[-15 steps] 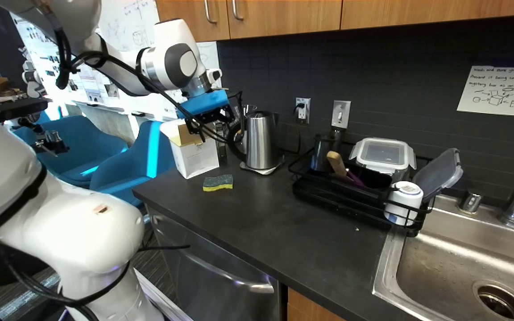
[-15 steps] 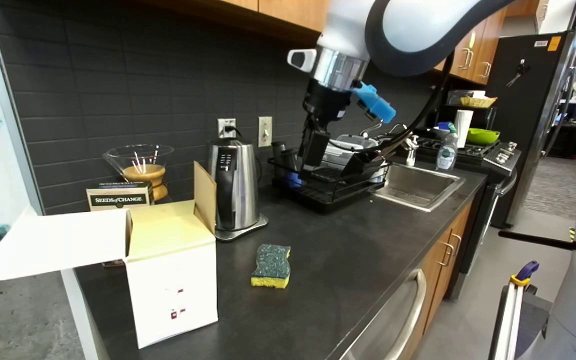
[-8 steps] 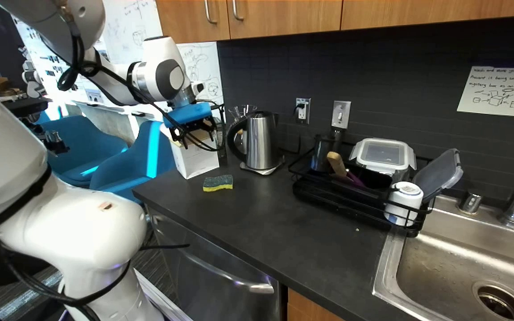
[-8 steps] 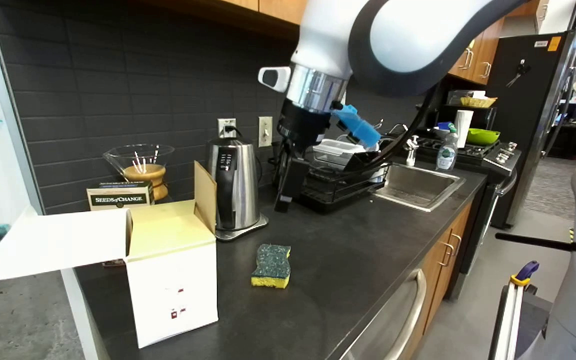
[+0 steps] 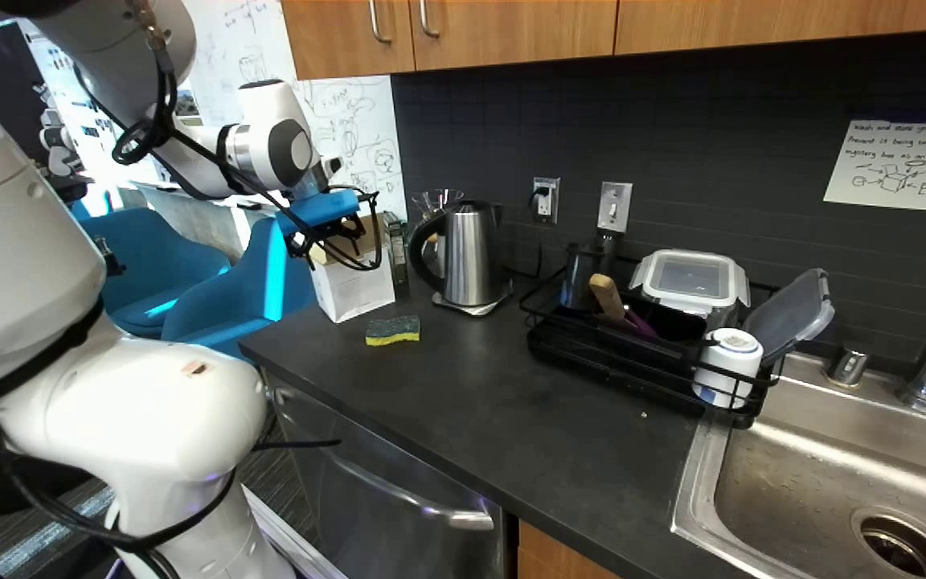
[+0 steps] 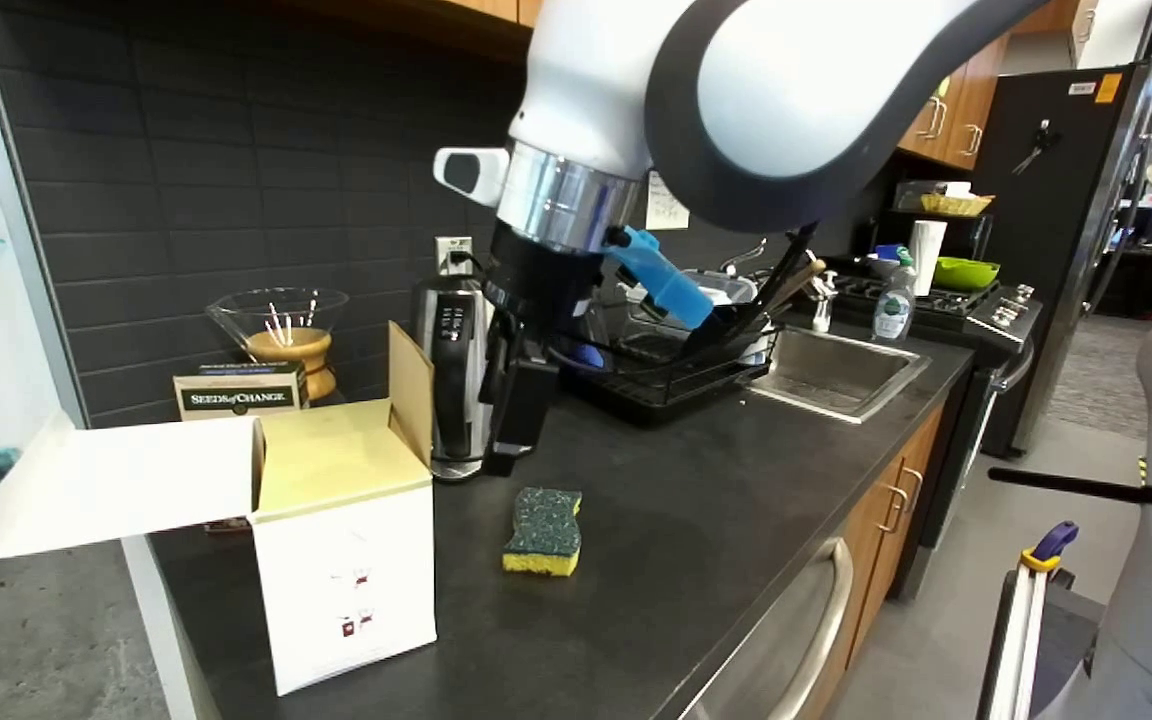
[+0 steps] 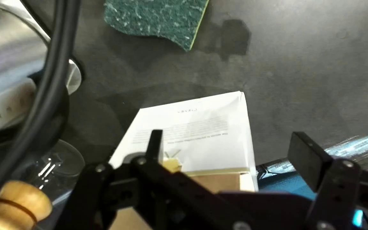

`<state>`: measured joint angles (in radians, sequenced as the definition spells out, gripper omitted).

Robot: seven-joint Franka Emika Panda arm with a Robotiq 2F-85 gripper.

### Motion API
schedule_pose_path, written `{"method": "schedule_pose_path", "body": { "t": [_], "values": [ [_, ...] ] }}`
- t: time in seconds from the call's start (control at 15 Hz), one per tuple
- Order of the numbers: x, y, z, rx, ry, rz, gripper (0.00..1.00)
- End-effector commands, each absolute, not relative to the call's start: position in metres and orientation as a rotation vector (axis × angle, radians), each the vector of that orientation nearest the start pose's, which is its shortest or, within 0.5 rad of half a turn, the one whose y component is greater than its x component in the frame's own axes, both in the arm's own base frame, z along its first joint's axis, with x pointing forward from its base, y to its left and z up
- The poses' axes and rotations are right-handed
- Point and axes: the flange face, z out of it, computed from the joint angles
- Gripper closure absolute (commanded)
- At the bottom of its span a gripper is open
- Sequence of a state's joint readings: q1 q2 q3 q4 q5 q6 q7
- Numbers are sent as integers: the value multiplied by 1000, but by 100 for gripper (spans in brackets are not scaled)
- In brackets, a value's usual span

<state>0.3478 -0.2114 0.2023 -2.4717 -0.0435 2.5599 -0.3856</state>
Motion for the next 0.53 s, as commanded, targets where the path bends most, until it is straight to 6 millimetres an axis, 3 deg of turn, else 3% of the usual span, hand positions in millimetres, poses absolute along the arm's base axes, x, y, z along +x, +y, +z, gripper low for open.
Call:
{"method": "schedule_pose_path", "body": {
  "t": [0.0,0.47],
  "values": [
    [408,287,409,-2740,-1537,-522,0],
    [394,339,421,-2638,-1697,-588,0]
  ]
}}
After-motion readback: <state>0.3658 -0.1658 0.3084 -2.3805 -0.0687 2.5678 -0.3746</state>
